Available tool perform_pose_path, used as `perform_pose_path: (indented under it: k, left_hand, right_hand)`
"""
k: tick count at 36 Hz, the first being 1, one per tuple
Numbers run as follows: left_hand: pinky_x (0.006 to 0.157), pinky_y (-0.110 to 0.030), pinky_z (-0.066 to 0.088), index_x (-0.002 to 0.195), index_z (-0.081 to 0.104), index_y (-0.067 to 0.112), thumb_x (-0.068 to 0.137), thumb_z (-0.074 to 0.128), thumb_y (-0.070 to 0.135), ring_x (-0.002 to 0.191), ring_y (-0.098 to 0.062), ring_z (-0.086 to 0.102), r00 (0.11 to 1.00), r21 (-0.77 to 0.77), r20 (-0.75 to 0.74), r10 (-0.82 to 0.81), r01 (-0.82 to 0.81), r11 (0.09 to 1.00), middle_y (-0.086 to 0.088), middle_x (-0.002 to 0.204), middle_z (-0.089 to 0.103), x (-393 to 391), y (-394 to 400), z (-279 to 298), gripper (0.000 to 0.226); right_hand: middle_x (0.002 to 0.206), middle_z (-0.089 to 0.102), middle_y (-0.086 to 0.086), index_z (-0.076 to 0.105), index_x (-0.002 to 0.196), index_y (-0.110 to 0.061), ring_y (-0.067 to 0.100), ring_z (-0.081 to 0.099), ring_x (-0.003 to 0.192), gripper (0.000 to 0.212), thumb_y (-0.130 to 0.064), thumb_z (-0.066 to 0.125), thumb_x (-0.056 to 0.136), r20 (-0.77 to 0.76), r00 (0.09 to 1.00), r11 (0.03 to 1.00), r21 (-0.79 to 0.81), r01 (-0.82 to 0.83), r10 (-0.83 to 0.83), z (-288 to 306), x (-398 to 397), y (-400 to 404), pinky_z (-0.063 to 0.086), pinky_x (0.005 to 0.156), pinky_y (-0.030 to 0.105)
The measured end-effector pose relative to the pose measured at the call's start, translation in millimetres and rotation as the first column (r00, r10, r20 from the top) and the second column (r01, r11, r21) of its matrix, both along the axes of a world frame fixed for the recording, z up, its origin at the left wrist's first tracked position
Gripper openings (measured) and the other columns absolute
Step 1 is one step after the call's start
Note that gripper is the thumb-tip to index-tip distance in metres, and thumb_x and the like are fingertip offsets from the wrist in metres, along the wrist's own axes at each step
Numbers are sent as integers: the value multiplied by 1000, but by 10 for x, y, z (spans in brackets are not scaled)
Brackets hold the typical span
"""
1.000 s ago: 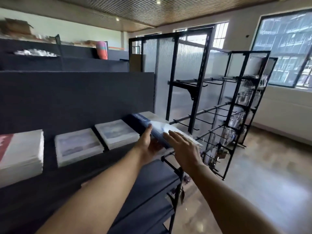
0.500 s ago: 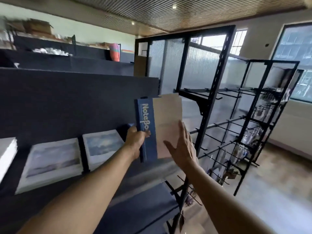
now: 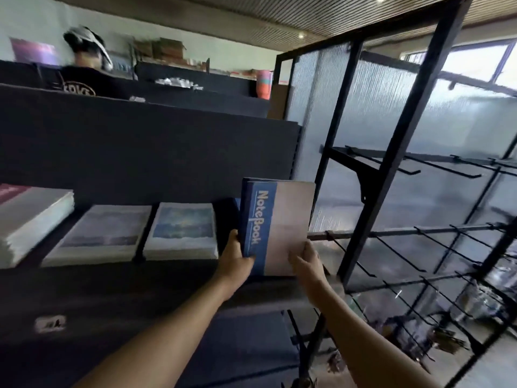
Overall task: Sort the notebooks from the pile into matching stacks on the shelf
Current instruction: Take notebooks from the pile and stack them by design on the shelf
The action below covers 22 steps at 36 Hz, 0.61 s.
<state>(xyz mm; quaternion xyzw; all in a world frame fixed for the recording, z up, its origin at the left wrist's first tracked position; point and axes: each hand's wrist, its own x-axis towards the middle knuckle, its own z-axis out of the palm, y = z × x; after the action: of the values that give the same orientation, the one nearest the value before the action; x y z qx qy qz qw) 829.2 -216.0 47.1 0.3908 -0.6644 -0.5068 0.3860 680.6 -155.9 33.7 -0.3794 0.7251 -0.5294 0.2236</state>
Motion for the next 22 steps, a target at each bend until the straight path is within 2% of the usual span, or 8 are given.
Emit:
perform_pose_path:
  k: [2, 5, 7, 9, 12, 14, 17, 22]
  left_hand:
    - [84, -24, 43, 134, 34, 15, 90, 57, -3, 105, -13, 51, 997, -35, 54, 50, -48, 998, -2, 122, 52, -19, 33, 43, 52]
    - [86, -23, 38, 139, 26, 14, 89, 60, -3, 107, -10, 44, 990, -107, 77, 119, -111, 988, 3, 118, 43, -52, 9, 236, 63]
    - [88, -23, 38, 140, 28, 13, 86, 66, -1, 111, -12, 45, 982, -95, 83, 169, -161, 982, 1, 122, 44, -86, -93, 381, 68]
    - [91, -28, 43, 140, 32, 11, 84, 70, 3, 117, -20, 50, 973, -38, 122, 197, -194, 980, -7, 129, 49, -122, -210, 502, 68]
    - [88, -32, 47, 134, 41, 7, 82, 72, 2, 107, -22, 56, 967, 46, 177, 183, -194, 980, -11, 126, 57, -196, -353, 630, 60]
    - [80, -29, 43, 131, 45, 4, 84, 68, 0, 97, -18, 53, 965, 73, 204, 168, -186, 980, -9, 116, 58, -248, -428, 681, 53]
    - [78, -27, 37, 132, 47, -1, 88, 59, 0, 94, -18, 46, 953, 83, 240, 186, -212, 974, -12, 113, 55, -325, -574, 649, 46]
    - [79, -34, 47, 114, 58, 3, 87, 55, 5, 98, -29, 58, 931, 69, 300, 207, -238, 969, -14, 112, 62, -422, -777, 433, 27]
  right_hand:
    - [85, 57, 6, 49, 87, -23, 28, 54, 78, 16, -14, 56, 75, -40, 999, 1000, -1, -18, 18, 29, -8, 6, 47, 68, 45]
    - [89, 57, 6, 46, 107, -18, 22, 55, 74, 28, 1, 51, 87, -52, 998, 997, -67, -26, 23, 211, -35, -50, 51, 61, 40]
    - [97, 57, 5, 42, 120, -17, 20, 56, 78, 37, 1, 52, 90, -30, 999, 994, -107, 14, -17, 358, -80, -156, 51, 61, 35]
    - [104, 58, 7, 44, 121, -14, 22, 58, 84, 37, 0, 54, 89, -4, 998, 994, -90, 55, -56, 486, -124, -285, 50, 61, 32]
    - [110, 59, 8, 51, 117, -14, 26, 59, 95, 34, -4, 57, 85, 9, 995, 995, -14, 100, -100, 576, -195, -464, 55, 79, 38]
    - [113, 58, 8, 55, 118, -12, 27, 59, 99, 35, -6, 59, 83, -54, 993, 993, 25, 111, -110, 606, -229, -559, 53, 87, 41]
    - [108, 59, 6, 60, 114, -10, 28, 60, 100, 33, -5, 60, 82, -188, 977, 989, 88, 115, -97, 608, -293, -679, 54, 85, 40]
    - [127, 57, 5, 56, 127, -16, 24, 57, 111, 42, -8, 61, 86, -281, 959, 974, 205, 94, -33, 518, -386, -861, 49, 91, 31]
